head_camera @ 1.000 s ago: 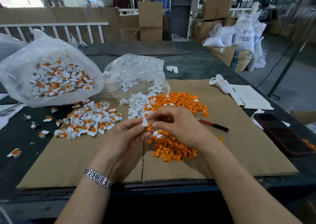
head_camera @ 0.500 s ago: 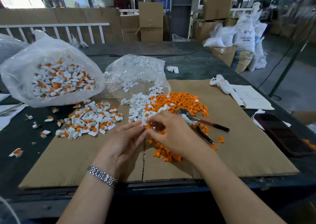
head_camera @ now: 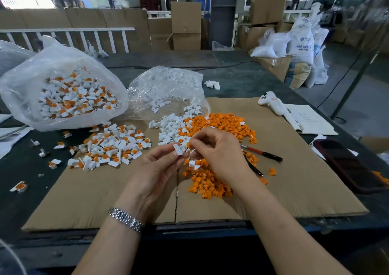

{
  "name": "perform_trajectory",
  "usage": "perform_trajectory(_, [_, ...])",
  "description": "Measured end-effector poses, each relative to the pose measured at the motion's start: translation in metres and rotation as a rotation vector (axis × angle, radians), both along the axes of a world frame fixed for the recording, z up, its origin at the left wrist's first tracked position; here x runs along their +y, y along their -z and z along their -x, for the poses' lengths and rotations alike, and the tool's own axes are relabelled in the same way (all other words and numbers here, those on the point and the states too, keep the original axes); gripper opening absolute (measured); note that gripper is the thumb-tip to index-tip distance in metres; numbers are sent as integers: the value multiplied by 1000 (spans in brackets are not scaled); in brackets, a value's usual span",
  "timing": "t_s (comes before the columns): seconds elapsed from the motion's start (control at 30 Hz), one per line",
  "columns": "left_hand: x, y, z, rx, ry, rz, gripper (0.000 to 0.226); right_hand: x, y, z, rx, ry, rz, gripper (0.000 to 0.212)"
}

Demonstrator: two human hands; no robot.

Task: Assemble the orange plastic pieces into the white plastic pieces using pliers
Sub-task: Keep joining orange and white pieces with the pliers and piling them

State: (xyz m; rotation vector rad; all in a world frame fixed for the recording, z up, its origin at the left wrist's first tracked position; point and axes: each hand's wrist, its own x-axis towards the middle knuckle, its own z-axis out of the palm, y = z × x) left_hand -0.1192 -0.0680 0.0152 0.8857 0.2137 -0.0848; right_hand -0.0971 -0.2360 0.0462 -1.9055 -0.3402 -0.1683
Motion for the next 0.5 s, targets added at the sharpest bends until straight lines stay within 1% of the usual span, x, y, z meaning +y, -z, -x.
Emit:
perform_trajectory(0.1, [-4,-2,4,-26,-9,-34,21,6,3,2,8,8,4,7])
perform_trajectory(0.23, [-9,-9,10,-80,-27,-57,22,13,11,5,22,69,13,12])
perform_trajectory(0.3, [-10,-11,12,-110,-65,-123,20,16,14,6,-13,112,70,13])
perform_trajectory(0.37, [-10,-12,13,-130,-80,-159,16,20,16,7,-96,159,181,13])
perform_trajectory(0.43, [-8,-13,13,-116,-60,-131,15,20,15,8,-139,150,202,13])
perform_trajectory(0.5, [-6,-14,14,-102,-12,-90,15,17,14,8,-126,79,143,12])
